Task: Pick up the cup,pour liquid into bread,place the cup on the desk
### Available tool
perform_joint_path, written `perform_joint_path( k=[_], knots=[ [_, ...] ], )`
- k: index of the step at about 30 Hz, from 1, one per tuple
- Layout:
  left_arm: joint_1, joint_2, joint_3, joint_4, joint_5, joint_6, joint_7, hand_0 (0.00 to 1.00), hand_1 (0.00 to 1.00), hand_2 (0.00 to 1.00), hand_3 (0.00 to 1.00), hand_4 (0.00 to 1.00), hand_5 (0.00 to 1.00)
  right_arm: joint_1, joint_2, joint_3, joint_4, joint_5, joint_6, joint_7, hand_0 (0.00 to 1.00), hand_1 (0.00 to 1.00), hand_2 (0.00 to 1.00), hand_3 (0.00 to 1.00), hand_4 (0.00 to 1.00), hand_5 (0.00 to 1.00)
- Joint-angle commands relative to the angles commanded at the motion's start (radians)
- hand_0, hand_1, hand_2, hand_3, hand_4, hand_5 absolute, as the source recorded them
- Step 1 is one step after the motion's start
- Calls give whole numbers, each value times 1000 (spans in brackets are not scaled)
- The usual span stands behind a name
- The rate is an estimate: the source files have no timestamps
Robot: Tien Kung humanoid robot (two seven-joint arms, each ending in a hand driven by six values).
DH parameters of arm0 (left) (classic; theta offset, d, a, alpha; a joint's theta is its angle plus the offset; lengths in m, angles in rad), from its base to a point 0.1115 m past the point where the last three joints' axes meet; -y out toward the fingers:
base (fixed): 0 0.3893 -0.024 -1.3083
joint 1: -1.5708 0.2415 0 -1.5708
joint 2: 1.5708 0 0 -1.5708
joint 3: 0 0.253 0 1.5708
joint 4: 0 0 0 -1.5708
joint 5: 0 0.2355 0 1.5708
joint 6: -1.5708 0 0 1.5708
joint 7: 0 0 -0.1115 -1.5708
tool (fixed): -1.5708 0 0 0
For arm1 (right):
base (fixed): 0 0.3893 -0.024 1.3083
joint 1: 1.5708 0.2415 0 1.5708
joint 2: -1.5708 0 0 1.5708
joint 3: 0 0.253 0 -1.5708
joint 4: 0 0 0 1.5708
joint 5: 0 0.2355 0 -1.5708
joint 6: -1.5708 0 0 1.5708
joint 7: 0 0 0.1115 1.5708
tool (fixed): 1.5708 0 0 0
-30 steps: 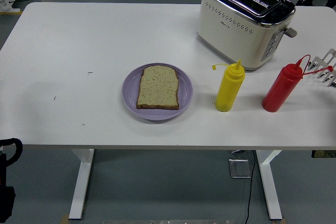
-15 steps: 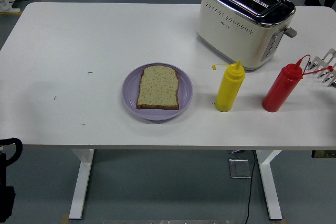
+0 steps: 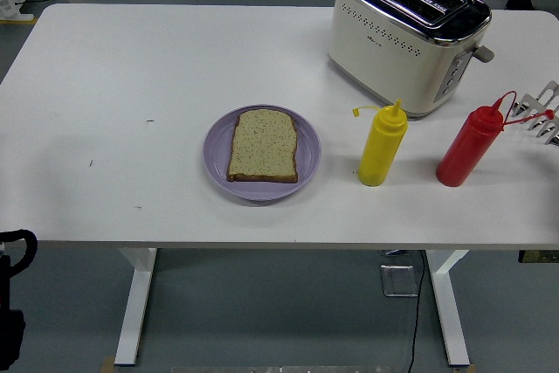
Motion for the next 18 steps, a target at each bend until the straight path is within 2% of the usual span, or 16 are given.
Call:
perform_joint_path(
  k=[18],
  knots=[
    [2,0,3,0,6,-10,24,788,732,731,686,573,998,-2,0,-2,-1,-2,2,-6,762,720,737,748,563,480]
  ],
)
